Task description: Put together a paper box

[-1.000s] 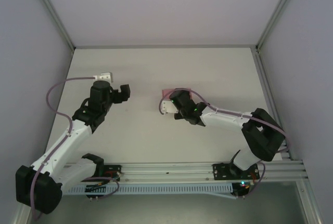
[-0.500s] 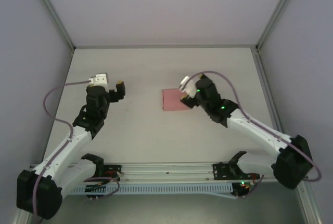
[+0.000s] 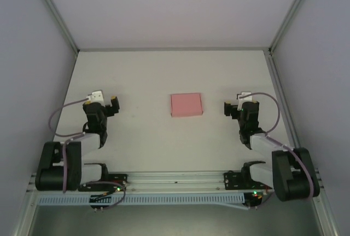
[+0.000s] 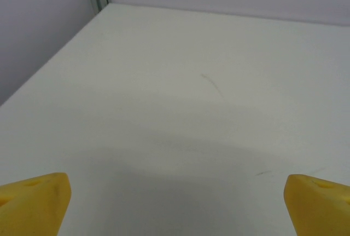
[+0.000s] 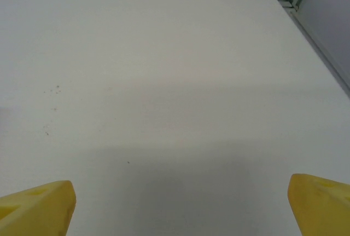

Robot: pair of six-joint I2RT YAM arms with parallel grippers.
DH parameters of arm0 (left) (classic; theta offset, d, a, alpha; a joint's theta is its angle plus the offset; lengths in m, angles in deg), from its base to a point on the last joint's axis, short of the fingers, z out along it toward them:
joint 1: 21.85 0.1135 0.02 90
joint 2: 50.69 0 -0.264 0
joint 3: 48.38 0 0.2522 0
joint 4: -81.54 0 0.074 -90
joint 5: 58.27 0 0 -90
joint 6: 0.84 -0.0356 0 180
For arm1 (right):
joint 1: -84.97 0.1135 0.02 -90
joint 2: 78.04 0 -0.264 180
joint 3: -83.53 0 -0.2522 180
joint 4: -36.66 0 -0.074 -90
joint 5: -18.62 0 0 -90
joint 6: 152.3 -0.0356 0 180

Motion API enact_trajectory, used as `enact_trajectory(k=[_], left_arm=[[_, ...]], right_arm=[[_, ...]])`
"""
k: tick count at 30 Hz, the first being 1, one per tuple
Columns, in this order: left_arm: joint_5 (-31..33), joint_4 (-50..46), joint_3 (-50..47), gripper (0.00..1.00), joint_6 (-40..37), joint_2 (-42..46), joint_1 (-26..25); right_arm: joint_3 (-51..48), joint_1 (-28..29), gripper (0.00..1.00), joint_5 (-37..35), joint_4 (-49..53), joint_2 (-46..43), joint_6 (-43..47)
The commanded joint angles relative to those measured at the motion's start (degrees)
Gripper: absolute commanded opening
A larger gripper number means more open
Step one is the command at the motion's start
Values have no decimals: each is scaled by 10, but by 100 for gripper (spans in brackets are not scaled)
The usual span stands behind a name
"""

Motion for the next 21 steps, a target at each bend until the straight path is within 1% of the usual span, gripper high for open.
enact_trajectory(k=[1, 2, 3, 4, 5, 7, 8, 9, 10, 11, 12, 13, 14, 15, 16, 18, 21], left_arm=[[-76, 74, 13, 100, -40, -17, 9], [-78, 80, 14, 100, -49, -20, 9], [-81, 89, 11, 100, -57, -21, 9], [-81, 113, 3, 100, -66, -22, 11], [-77, 147, -9, 100, -73, -26, 15], [-80, 245, -36, 100, -48, -77, 41], [-96, 315, -44, 100, -48, -127, 49], [-115, 338, -39, 100, -65, -150, 44], [-121, 248, -14, 100, -64, -127, 43], [-109, 223, -1, 100, -71, -129, 37], [-104, 252, -5, 100, -81, -139, 28], [-105, 214, 6, 99, -82, -130, 26], [-102, 220, 5, 100, -84, -133, 24], [-99, 227, 4, 100, -84, -135, 23], [-100, 219, 6, 100, -84, -133, 22], [-97, 222, 6, 100, -84, -135, 21], [-95, 220, 6, 100, -84, -135, 19]], right_arm=[[7, -12, 100, 47, -154, 30, 4], [3, -15, 100, 62, -184, 51, 11], [5, -19, 100, 72, -193, 69, 10], [10, -24, 100, 86, -190, 85, 10], [10, -28, 100, 97, -212, 112, 10], [8, -47, 100, 111, -265, 155, -15], [13, -65, 100, 124, -242, 158, -24], [12, -73, 100, 128, -267, 178, -33], [11, -75, 100, 125, -316, 211, -43], [16, -80, 100, 129, -344, 237, -56], [28, -92, 100, 142, -285, 220, -57], [42, -95, 100, 123, -213, 193, -60], [42, -91, 100, 105, -235, 203, -61], [34, -90, 100, 104, -285, 220, -60], [27, -90, 100, 106, -292, 220, -61], [46, -88, 100, 97, -223, 202, -60], [35, -83, 100, 90, -266, 214, -55]])
